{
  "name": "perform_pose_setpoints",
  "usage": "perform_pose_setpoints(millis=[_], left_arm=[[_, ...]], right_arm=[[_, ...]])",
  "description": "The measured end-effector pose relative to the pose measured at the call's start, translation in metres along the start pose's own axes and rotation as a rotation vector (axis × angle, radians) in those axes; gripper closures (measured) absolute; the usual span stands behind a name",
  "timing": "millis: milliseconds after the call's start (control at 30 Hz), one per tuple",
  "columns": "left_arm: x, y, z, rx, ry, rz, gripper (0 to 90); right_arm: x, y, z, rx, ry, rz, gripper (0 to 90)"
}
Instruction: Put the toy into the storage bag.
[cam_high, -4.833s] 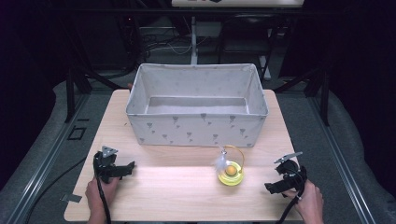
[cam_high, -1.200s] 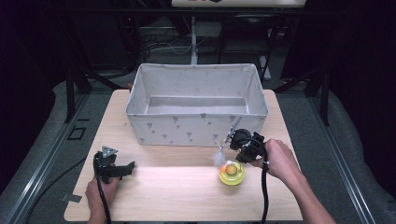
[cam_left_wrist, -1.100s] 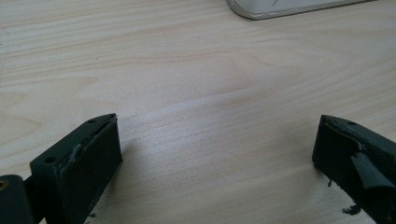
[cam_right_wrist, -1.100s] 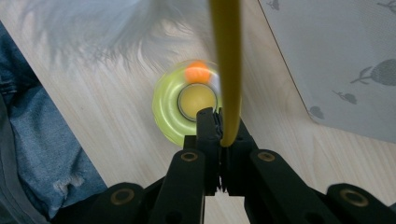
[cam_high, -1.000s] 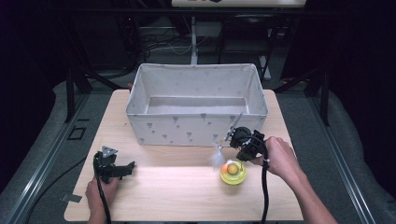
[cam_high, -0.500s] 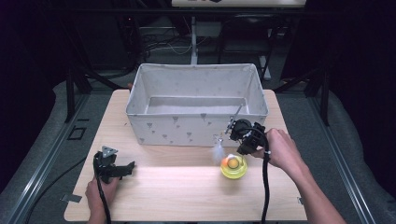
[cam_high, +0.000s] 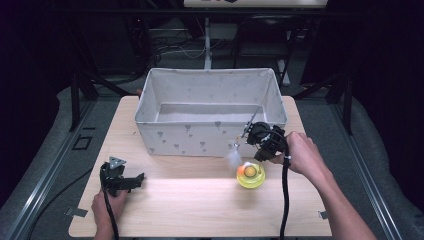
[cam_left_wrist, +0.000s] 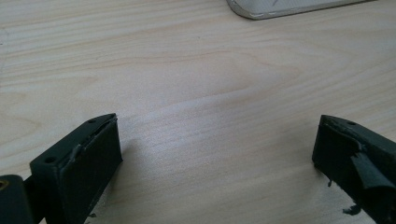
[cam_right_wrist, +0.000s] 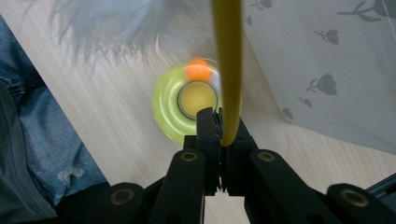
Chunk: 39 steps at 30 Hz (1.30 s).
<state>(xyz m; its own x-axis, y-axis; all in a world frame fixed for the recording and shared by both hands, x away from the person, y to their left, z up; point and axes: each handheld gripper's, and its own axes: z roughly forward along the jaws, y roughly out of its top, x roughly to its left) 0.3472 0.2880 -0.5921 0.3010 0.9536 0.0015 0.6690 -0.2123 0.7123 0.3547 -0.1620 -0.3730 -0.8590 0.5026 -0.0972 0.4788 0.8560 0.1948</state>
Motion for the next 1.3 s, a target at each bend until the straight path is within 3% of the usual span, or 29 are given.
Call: perform_pose_setpoints(millis=[800,1300], left_arm=[[0.000,0.000,0.000,0.000,0.000,0.000,1.3],[0.000,0.000,0.000,0.000,0.000,0.000,1.3]], right_arm=[[-0.007,0.011,-0.019,0.000,0.011,-0.009,87.7],[-0.006,0.024,-0.034,-0.005,0.028,-0.041,87.9]])
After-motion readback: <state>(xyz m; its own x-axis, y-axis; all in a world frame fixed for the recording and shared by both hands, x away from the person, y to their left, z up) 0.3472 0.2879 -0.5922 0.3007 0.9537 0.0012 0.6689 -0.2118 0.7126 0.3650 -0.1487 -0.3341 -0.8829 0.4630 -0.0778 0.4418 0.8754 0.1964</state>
